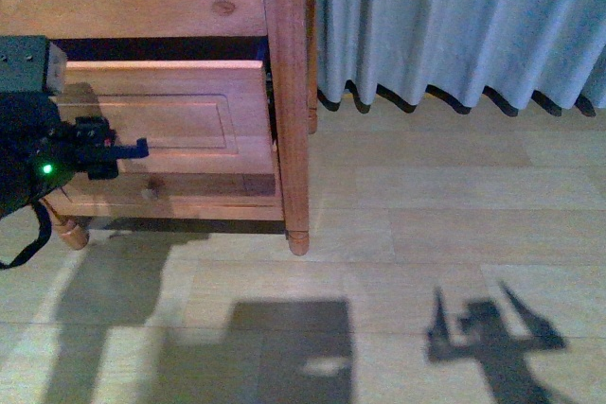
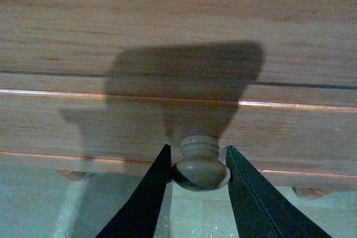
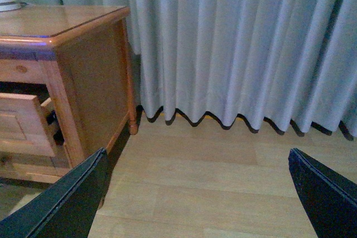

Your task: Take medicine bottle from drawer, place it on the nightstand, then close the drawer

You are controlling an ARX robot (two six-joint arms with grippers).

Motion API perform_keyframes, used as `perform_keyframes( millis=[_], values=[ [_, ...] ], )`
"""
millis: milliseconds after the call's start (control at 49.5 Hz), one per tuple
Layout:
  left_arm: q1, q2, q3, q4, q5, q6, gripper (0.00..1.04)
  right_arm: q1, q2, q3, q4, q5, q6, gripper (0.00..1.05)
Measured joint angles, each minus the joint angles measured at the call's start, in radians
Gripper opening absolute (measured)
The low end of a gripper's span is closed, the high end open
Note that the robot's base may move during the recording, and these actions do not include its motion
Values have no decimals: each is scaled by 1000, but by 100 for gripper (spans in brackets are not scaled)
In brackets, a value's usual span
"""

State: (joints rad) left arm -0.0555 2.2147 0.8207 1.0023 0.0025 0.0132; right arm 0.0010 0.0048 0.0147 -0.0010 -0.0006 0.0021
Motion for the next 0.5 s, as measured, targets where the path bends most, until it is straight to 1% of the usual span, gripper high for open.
perform_keyframes(
  millis=[262, 505],
  values=[
    [-5, -105, -284, 145, -11, -14, 26, 0, 0, 0, 0, 0, 0, 98],
    [6, -133, -472, 285, -2, -19, 26, 0, 0, 0, 0, 0, 0, 98]
  ],
)
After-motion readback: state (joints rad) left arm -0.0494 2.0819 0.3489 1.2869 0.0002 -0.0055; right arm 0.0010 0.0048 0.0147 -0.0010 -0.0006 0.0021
